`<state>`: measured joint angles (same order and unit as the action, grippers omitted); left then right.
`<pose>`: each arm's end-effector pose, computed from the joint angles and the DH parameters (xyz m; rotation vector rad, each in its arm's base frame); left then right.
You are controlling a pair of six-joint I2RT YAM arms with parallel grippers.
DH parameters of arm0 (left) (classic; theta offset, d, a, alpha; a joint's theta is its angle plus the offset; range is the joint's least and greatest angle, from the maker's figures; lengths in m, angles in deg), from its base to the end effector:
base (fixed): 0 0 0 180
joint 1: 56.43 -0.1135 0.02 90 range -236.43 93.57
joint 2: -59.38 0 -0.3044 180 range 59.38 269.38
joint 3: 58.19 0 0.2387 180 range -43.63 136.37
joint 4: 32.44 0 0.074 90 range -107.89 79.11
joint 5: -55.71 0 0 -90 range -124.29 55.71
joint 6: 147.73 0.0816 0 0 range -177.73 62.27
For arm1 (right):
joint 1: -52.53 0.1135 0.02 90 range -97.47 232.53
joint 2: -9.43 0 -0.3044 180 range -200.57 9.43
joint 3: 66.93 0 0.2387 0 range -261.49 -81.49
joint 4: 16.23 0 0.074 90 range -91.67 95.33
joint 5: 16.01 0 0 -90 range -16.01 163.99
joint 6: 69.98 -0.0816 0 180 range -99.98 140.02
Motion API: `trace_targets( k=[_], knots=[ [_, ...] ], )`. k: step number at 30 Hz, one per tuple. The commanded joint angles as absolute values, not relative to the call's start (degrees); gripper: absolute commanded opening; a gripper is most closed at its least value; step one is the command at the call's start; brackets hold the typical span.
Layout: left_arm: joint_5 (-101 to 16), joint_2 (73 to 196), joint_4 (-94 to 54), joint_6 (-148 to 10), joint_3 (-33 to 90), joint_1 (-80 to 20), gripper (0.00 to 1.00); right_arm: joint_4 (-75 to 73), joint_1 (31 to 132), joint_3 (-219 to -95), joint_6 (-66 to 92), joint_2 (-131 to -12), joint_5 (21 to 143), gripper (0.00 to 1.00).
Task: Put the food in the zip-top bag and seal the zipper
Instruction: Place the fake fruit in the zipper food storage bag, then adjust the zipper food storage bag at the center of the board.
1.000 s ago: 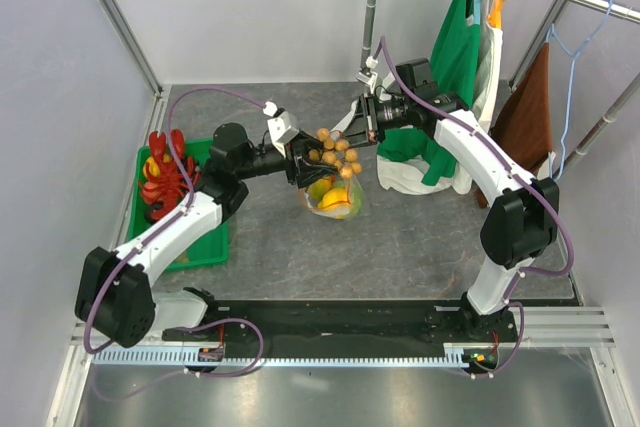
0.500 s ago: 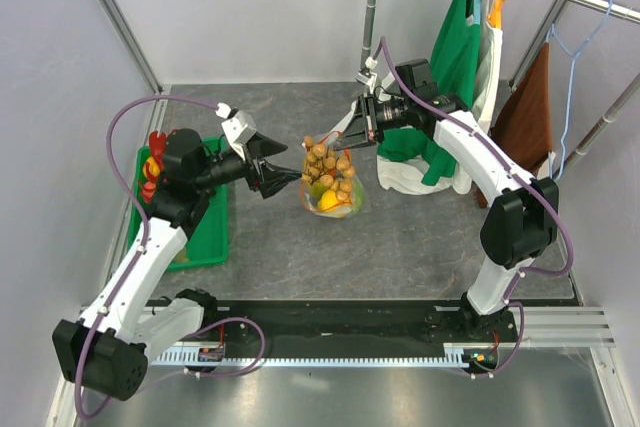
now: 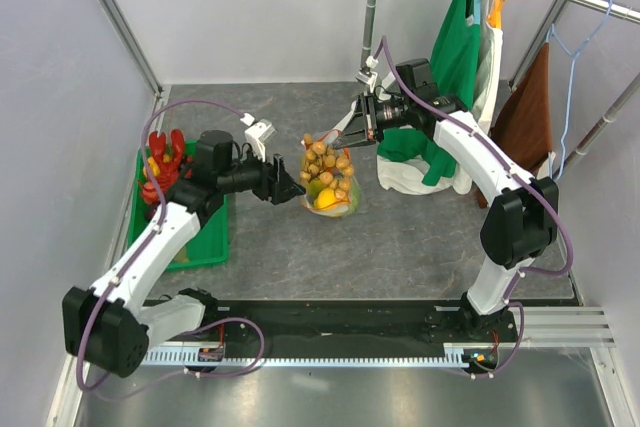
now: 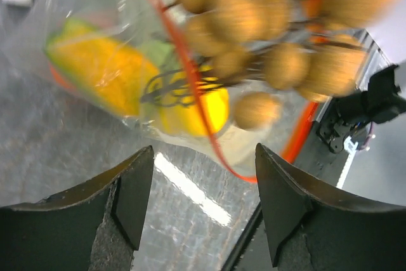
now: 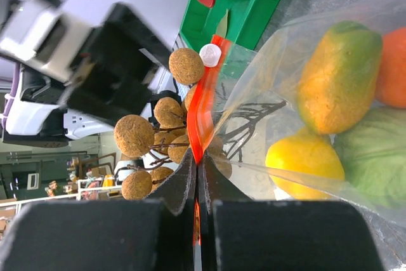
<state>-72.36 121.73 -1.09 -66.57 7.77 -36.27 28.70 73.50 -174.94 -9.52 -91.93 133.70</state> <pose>0.2073 -0.1297 0.3338 0.6254 1.9920 -0.9918 0.3552 0.2116 0.3682 -0.4543 2.2812 1.6267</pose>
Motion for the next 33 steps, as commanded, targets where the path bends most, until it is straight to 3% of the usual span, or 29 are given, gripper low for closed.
trace_targets(
  k=[1,3,5,6,7,9,12,21,27,30,33],
  knots=[
    [-70.67,126.26,-1.27,-76.0,10.42,-36.13,0.69,25.66,73.36,-175.18,-10.48,-91.55,135.78,0.0],
    [-70.94,127.06,-3.03,-78.38,10.42,-35.87,0.66,25.66,73.27,-174.75,-10.3,-91.38,135.61,0.0],
    [-71.47,128.37,-3.91,-79.7,10.6,-35.78,0.5,25.66,73.36,-174.39,-10.13,-91.2,135.43,0.0],
    [-71.73,128.81,-3.91,-79.79,10.86,-35.78,0.41,25.75,73.27,-174.13,-9.87,-91.11,134.99,0.0],
    [-73.73,129.17,-3.65,-79.79,11.82,-35.78,0.19,25.75,73.36,-173.95,-9.78,-90.94,134.47,0.0],
    [-77.86,129.87,-2.07,-80.32,13.14,-35.86,0.03,26.45,73.36,-173.78,-8.73,-90.59,131.85,0.0],
    [-84.3,128.04,-1.63,-82.25,15.78,-35.52,0.02,32.84,73.54,-177.27,-2.78,-90.67,127.27,0.0],
    [-83.16,128.46,11.55,-87.7,26.41,-35.6,0.02,49.2,75.99,-192.83,9.02,-90.14,108.19,0.0],
    [-71.74,132.5,16.64,-83.57,26.86,-35.07,0.02,46.67,80.73,-184.78,14.3,-90.4,100.28,0.0],
    [-75.06,135.14,17.79,-83.57,26.33,-34.99,0.02,46.92,81.88,-184.4,16.06,-93.12,98.96,0.0],
    [-85.77,132.35,12.91,-85.76,27.12,-35.07,0.02,51.05,81.8,-191.07,19.04,-93.84,99.92,0.0]
  ],
)
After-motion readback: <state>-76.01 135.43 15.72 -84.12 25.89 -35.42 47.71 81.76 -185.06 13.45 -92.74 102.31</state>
